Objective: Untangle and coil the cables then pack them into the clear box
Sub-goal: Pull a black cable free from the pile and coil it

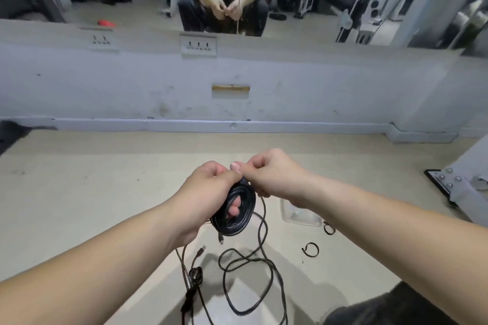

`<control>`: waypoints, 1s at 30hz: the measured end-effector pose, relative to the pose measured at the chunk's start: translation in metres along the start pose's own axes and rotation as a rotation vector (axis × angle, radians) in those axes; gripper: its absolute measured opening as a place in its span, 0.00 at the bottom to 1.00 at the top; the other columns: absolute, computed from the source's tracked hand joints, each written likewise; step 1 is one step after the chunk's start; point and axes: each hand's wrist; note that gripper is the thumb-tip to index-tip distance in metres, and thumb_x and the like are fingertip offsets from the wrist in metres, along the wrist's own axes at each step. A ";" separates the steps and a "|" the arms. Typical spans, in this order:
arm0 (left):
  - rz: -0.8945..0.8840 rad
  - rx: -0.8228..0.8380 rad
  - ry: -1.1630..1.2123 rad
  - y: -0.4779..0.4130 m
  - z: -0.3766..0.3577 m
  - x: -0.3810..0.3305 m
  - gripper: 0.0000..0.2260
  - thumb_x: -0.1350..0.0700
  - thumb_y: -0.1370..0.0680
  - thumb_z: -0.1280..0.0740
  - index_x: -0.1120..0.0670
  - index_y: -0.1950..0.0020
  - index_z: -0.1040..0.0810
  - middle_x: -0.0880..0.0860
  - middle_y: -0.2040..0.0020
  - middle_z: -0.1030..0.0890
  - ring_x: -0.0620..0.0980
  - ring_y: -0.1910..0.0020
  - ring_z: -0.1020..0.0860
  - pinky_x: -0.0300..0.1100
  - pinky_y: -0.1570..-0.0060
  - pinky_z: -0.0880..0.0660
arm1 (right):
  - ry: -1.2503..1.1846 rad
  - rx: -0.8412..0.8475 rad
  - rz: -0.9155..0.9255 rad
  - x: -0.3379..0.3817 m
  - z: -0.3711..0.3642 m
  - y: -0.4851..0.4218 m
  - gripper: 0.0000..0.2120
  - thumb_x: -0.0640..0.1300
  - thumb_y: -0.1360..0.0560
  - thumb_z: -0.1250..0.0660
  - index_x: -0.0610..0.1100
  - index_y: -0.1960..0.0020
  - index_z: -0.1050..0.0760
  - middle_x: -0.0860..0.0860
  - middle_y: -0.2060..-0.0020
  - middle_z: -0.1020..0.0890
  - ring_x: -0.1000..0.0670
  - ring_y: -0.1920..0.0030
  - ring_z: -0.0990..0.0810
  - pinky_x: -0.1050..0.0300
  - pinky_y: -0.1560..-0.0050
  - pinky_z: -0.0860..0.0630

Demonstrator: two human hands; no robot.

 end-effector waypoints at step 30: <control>0.008 -0.162 0.064 0.004 0.048 0.002 0.09 0.48 0.18 0.33 0.54 0.49 0.26 0.59 0.62 0.13 0.53 0.68 0.17 0.45 0.58 0.23 | 0.179 0.038 0.053 0.040 -0.013 0.000 0.11 0.57 0.20 0.32 0.52 0.56 0.17 0.55 0.80 0.29 0.53 0.80 0.31 0.64 0.81 0.37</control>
Point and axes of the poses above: each hand's wrist, its own y-axis away from the middle knuckle, its own z-axis out of the back of the hand, x = y × z
